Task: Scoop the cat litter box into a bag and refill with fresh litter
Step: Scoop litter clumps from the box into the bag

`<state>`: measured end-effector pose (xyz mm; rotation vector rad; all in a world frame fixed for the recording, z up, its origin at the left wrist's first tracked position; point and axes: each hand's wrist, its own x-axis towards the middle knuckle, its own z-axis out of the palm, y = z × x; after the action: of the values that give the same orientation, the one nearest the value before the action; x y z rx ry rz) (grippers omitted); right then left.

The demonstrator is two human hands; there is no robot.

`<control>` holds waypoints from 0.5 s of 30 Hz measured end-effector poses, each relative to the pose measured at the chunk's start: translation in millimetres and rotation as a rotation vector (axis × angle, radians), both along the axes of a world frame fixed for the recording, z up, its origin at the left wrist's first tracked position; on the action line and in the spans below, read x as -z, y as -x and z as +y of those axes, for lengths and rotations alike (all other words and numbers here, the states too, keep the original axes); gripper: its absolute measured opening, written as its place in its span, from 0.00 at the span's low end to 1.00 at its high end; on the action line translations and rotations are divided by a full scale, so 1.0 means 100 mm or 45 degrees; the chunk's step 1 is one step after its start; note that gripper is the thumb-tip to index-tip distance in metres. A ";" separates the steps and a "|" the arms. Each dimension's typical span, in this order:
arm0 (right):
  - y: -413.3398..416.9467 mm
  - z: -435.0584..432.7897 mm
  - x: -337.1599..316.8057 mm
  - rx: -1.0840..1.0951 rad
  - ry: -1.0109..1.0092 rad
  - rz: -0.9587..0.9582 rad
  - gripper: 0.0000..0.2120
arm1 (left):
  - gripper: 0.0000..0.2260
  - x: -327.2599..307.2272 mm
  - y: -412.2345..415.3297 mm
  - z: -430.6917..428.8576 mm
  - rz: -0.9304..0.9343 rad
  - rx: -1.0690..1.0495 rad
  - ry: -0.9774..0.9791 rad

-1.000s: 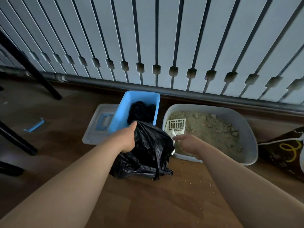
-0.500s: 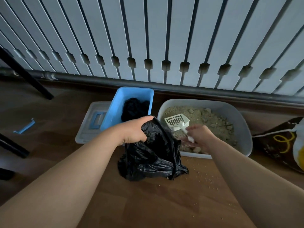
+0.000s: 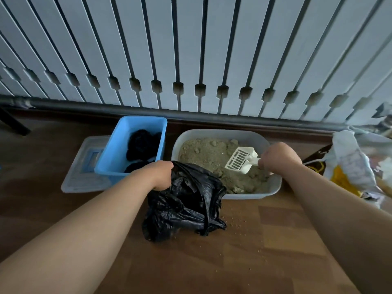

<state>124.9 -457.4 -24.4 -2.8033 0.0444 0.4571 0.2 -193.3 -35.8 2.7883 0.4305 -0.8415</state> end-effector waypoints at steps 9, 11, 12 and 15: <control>0.12 0.23 0.19 -0.081 0.160 -0.033 0.04 | 0.06 0.19 -0.03 0.10 -0.106 -0.010 -0.249; 0.09 0.30 0.31 -0.102 0.167 -0.033 0.05 | 0.06 0.24 -0.06 0.11 -0.140 -0.019 -0.238; 0.08 0.33 0.36 -0.094 0.160 -0.034 0.05 | 0.06 0.27 -0.08 0.11 -0.145 -0.024 -0.231; -0.02 0.36 0.56 0.000 0.008 0.061 0.08 | 0.05 0.34 -0.13 0.12 -0.167 -0.019 -0.217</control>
<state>126.5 -421.5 -80.2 -2.7984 0.0556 0.5246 13.0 -181.8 -70.2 2.9694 0.5218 -0.6413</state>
